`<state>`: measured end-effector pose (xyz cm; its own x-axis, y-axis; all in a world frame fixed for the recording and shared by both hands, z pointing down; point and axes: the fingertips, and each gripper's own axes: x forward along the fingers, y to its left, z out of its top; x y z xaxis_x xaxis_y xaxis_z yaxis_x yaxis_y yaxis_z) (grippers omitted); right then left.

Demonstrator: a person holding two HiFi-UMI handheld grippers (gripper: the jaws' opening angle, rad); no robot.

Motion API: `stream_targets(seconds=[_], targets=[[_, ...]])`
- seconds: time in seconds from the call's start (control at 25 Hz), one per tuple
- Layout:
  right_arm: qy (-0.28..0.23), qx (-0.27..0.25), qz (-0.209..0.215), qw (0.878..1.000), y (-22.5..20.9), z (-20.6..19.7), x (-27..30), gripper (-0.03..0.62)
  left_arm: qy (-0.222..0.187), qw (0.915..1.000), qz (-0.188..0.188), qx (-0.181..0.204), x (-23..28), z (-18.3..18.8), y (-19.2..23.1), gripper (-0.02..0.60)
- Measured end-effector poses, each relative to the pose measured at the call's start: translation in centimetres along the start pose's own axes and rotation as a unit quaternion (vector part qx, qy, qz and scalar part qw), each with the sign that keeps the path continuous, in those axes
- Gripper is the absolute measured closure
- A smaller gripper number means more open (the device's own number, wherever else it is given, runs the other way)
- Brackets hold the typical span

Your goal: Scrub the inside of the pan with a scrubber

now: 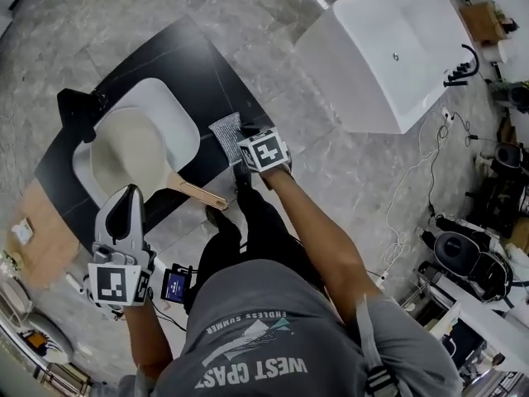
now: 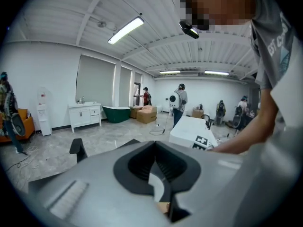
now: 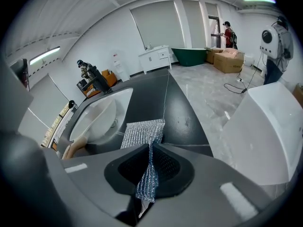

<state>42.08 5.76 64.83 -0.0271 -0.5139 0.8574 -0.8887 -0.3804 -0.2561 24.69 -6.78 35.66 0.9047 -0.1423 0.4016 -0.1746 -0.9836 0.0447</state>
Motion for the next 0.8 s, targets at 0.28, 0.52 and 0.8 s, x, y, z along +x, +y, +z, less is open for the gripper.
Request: stream_targets(seconds=[0.28,0.52,0.8], targets=[[-0.017,-0.008,0.012,1.000,2.2,1.9,-1.0,0.569,-0.008,0.9984,0.052,-0.022,-3.8,-2.1,3.1,0.580],[-0.053,-0.029,0.048,0.997,8.1,6.5,-2.0,0.568,-0.017,0.9932,0.101,-0.056,-8.1,-3.9,6.2,0.580],[-0.063,-0.089,0.101,0.989,17.4,12.2,2.0,0.565,-0.025,0.9798,0.173,-0.097,-13.8,-7.3,8.6,0.580]])
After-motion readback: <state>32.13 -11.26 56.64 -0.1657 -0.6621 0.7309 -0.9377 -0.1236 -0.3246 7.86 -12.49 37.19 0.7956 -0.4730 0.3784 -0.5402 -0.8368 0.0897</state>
